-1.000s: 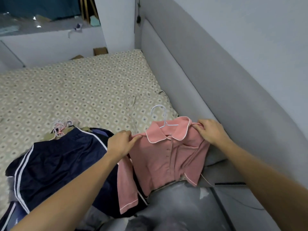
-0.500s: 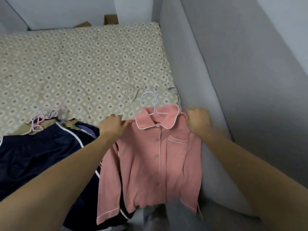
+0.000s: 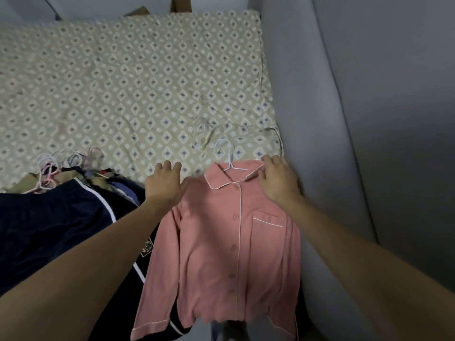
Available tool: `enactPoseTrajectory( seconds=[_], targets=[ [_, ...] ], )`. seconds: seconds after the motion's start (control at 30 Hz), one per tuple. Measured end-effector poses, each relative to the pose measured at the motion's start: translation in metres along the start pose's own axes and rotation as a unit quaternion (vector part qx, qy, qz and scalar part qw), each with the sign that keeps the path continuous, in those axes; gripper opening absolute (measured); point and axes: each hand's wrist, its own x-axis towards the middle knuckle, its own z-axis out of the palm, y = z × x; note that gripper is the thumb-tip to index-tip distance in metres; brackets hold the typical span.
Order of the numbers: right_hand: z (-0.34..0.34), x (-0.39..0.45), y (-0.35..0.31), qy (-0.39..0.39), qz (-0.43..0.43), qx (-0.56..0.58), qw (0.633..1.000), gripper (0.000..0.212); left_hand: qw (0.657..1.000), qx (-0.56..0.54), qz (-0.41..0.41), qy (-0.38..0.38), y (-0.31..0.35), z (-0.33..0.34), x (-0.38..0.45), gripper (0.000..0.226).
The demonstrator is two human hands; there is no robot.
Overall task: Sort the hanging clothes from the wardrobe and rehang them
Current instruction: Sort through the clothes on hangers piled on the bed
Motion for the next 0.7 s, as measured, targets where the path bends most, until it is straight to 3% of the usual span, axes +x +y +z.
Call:
enactPoseTrajectory(
  seconds=[0.2,0.5,0.7],
  targets=[
    [0.002,-0.026,-0.09,-0.029,-0.08,0.035,0.996,0.042,0.999,-0.011,-0.037,0.015,-0.072,-0.018,-0.057,0.06],
    [0.033,-0.077,-0.28,-0.095,-0.171,0.044,0.98,0.047,0.995,-0.032,-0.075,0.057,-0.216,-0.015,-0.163,0.065],
    [0.078,-0.102,-0.386,-0.129,-0.171,0.029,0.976,0.051,0.992,-0.065,-0.103,0.042,-0.337,0.018,-0.191,0.069]
  ],
)
